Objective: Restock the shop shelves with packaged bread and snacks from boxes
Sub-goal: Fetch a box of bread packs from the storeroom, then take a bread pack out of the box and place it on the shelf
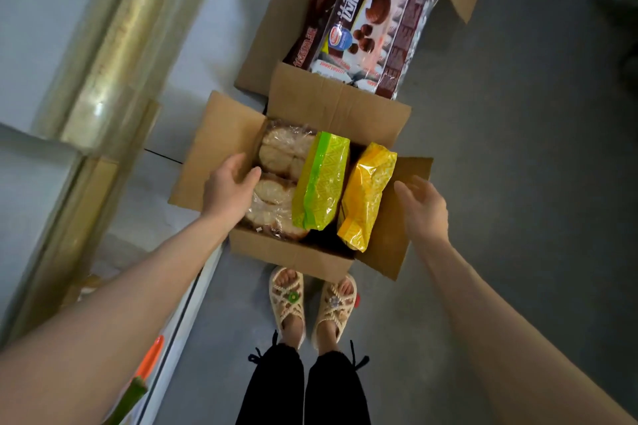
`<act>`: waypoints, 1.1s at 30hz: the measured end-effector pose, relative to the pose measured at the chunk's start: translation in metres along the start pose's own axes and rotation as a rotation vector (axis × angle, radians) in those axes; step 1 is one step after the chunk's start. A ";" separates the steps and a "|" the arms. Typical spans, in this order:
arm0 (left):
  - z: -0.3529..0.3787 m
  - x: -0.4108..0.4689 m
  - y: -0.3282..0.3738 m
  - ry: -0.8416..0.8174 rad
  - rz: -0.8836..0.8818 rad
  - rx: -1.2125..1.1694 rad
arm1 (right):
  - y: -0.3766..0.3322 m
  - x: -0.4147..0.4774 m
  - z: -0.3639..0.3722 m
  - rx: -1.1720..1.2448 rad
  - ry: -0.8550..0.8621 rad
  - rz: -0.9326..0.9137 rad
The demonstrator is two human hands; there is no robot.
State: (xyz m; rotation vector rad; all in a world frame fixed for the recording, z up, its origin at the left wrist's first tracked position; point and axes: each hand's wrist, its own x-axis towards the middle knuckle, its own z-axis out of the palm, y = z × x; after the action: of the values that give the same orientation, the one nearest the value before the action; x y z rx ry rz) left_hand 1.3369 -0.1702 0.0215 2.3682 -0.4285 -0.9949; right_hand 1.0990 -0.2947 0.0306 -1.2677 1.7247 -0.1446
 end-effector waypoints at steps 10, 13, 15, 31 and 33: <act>-0.088 -0.102 0.168 -0.084 0.261 -0.261 | -0.149 -0.093 -0.111 0.082 0.007 -0.269; -0.128 -0.127 0.221 -0.027 0.352 -0.325 | -0.209 -0.125 -0.140 0.109 0.024 -0.390; -0.167 -0.165 0.261 0.005 0.444 -0.374 | -0.252 -0.166 -0.171 0.146 0.048 -0.504; -0.302 -0.283 0.428 0.325 0.745 -0.563 | -0.454 -0.265 -0.287 0.347 -0.108 -0.999; -0.308 -0.291 0.446 0.427 0.759 -0.589 | -0.480 -0.266 -0.302 0.346 -0.187 -1.074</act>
State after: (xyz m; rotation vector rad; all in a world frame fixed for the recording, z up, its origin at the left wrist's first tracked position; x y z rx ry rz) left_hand 1.3275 -0.2857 0.6263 1.5986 -0.6776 -0.2016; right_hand 1.2029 -0.4271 0.6337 -1.7327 0.6663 -0.8689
